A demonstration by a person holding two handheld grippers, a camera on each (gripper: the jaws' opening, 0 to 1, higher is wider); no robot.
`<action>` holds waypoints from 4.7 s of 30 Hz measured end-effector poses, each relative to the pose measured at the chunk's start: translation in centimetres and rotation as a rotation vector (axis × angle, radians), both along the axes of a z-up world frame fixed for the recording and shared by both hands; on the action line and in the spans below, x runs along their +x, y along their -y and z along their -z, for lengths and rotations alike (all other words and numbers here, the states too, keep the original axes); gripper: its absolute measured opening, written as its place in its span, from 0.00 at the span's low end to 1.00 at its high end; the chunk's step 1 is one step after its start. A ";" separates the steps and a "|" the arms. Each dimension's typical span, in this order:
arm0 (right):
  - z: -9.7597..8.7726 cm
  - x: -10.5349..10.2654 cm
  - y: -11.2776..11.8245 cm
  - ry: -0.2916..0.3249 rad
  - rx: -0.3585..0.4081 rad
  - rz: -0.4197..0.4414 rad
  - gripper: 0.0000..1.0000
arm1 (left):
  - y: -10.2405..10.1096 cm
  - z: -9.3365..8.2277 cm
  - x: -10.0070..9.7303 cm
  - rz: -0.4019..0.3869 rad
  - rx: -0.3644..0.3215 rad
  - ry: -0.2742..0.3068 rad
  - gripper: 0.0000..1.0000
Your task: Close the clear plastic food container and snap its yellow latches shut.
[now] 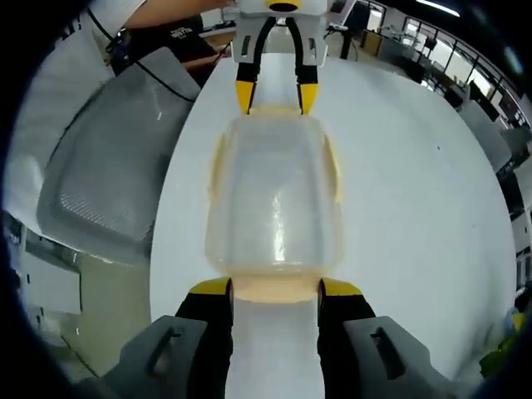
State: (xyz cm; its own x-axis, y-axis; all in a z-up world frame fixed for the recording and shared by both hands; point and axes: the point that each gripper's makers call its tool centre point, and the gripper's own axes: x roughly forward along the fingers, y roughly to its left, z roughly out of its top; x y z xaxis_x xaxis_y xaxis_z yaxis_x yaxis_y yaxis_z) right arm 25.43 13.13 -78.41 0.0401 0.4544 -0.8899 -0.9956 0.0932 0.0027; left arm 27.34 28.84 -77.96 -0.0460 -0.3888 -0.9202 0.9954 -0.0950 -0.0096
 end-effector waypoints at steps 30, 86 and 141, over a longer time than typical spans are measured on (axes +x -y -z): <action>1.4 -0.4 1.0 -0.030 -0.034 0.047 0.52 | -0.1 0.1 -0.1 0.012 0.003 0.003 0.38; -3.0 2.4 1.0 0.065 0.430 0.958 0.28 | -0.6 -1.6 1.2 -1.100 -0.427 -0.273 0.43; -0.6 0.4 -0.4 -0.364 0.452 1.103 0.21 | 1.7 1.0 0.0 -1.331 -0.177 -0.572 0.34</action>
